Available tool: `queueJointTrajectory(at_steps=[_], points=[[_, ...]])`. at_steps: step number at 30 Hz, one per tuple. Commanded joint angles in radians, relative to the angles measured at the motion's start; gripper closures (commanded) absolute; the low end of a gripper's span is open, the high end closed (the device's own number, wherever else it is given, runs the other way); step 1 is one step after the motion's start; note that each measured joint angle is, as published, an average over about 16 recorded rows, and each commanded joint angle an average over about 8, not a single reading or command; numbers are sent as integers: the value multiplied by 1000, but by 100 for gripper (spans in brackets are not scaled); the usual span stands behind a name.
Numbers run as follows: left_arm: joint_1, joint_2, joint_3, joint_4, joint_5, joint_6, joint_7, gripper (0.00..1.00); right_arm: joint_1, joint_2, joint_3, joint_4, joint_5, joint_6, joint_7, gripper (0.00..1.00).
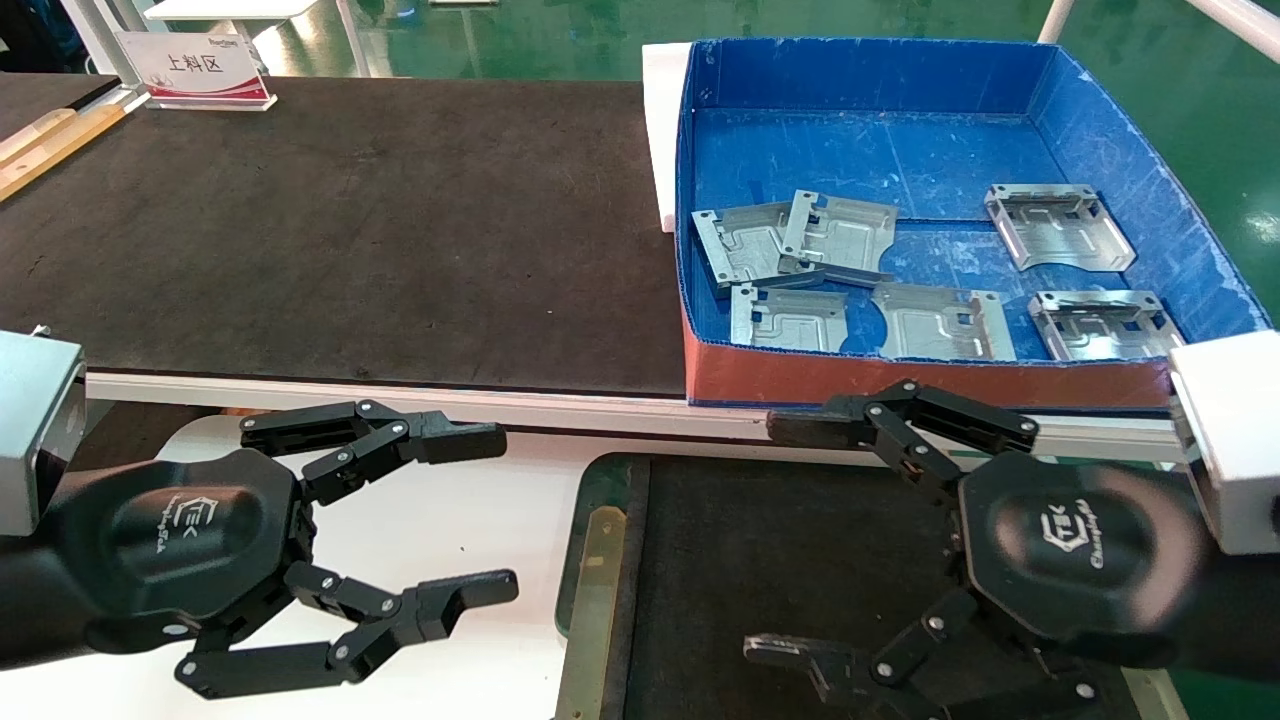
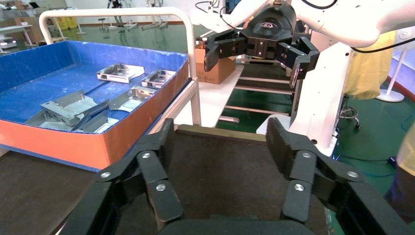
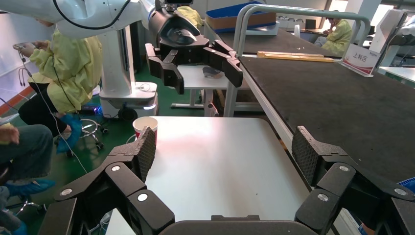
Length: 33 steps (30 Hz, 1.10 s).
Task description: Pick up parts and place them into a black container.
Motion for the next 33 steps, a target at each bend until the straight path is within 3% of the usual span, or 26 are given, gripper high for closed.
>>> queueJointTrajectory(at_steps=[1,29,30,33], points=[[0,0,0,0,0,0,0,100,0,0,0,0,0,0,0,0],[0,0,0,0,0,0,0,100,0,0,0,0,0,0,0,0],[0,0,0,0,0,0,0,94,0,0,0,0,0,0,0,0],[0,0,0,0,0,0,0,57,0,0,0,0,0,0,0,0]])
